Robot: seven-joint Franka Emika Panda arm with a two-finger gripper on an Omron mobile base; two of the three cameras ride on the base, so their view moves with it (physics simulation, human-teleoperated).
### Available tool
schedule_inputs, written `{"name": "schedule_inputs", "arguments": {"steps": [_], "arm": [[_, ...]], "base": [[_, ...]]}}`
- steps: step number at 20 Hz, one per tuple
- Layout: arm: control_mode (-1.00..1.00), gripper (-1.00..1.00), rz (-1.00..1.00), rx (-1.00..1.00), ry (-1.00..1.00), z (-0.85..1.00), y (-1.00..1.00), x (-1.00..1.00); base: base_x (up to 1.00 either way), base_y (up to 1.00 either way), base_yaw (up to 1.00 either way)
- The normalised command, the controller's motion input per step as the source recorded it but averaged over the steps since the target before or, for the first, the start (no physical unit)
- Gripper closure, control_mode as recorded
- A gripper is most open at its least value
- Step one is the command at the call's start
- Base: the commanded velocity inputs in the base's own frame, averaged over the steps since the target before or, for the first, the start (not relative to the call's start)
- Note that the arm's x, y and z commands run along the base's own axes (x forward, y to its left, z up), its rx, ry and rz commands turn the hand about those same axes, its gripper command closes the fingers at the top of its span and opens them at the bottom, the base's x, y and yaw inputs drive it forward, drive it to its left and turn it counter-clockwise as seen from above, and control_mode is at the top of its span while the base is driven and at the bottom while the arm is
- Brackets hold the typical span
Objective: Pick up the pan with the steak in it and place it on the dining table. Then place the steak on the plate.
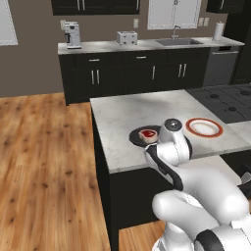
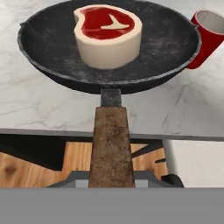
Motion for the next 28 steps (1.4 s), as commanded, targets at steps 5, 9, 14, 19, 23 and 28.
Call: {"name": "schedule_inputs", "arguments": {"steps": [5,9,14,19,23,28], "arm": [[-1.00,1.00,0.00,0.01,0.00,-0.36,-0.22,0.19],[-1.00,1.00,0.00,0.01,0.00,-0.33,-0.15,0.22],[-1.00,1.00,0.00,0.00,0.00,-0.13,-0.01,0.04],[-1.00,1.00,0.00,0.00,0.00,-0.20,0.00,0.14],[-1.00,1.00,0.00,0.00,0.01,-0.30,0.03,0.31],[-1.00,1.00,0.00,0.00,0.05,-0.41,0.04,0.25]], "base": [[0.00,0.00,0.00],[0.00,0.00,0.00],[0.00,0.00,0.00],[0.00,0.00,0.00],[0.00,0.00,0.00],[0.00,0.00,0.00]]}}
